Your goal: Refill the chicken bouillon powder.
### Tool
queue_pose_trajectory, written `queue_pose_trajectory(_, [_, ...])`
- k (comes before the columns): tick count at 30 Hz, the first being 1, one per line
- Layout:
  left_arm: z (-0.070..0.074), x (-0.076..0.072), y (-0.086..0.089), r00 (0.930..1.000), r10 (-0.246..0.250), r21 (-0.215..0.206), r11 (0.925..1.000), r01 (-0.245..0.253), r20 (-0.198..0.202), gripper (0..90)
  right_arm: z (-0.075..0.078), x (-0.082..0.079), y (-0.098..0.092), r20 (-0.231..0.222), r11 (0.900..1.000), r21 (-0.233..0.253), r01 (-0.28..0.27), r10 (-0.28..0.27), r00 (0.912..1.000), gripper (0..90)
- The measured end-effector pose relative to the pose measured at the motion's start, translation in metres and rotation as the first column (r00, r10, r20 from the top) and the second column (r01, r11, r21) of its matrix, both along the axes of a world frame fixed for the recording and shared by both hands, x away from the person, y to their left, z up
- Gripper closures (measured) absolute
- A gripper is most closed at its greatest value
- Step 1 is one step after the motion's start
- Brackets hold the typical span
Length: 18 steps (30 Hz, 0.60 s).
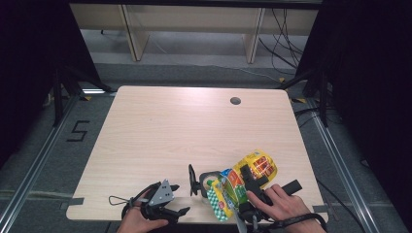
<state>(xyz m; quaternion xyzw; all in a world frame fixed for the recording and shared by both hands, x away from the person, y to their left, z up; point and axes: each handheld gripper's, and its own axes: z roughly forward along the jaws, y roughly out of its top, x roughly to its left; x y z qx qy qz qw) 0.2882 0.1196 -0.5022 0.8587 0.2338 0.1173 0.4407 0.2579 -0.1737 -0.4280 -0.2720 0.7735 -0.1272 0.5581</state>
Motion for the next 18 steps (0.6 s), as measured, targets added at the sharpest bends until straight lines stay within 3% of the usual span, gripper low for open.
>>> queue_pose_trajectory(1, [0.0001,0.0,0.0001,1.0,-0.002,0.003,1.0,0.002,0.0,21.8,0.0028,0.0015,0.0,0.009,0.999,-0.034,-0.022,0.022,0.9997,34.2])
queue_pose_trajectory(2, [0.0001,0.0,0.0001,1.0,-0.002,0.003,1.0,0.002,0.0,21.8,0.0028,0.0015,0.0,0.009,0.999,-0.034,-0.022,0.022,0.9997,34.2])
queue_pose_trajectory(3, [0.0,0.0,-0.0001,1.0,-0.002,0.003,1.0,0.002,0.002,21.8,0.0022,-0.0008,-0.0011,0.011,1.0,-0.002,0.005,-0.005,0.9999,34.2])
queue_pose_trajectory(7, [0.0001,0.0,0.0,1.0,-0.002,0.003,1.0,0.002,0.0,21.9,0.004,-0.0011,0.001,-0.001,0.999,-0.053,-0.001,0.001,1.0,34.2])
queue_pose_trajectory(9, [0.0,0.0,-0.0001,1.0,-0.001,0.0,1.0,0.001,0.0,21.9,0.0023,-0.0023,0.0013,-0.009,0.999,-0.04,0.008,-0.009,0.9999,34.2])
queue_pose_trajectory(10, [-0.0003,-0.0001,-0.0004,1.0,-0.001,-0.004,1.0,0.001,-0.003,21.9,0.0028,-0.0013,0.0016,0.015,0.998,-0.064,-0.018,0.019,0.9997,34.2])
queue_pose_trajectory(11, [-0.0003,-0.0005,-0.0009,1.0,0.005,-0.006,1.0,-0.005,0.001,21.9,0.0014,-0.0017,0.0014,-0.008,0.999,-0.041,0.01,-0.01,0.9999,34.2])
queue_pose_trajectory(18, [-0.0002,-0.0002,-0.0009,1.0,0.005,-0.005,1.0,-0.005,0.003,22.0,-0.0025,0.001,0.0017,-0.011,0.999,-0.044,0.004,-0.005,0.9999,34.2])
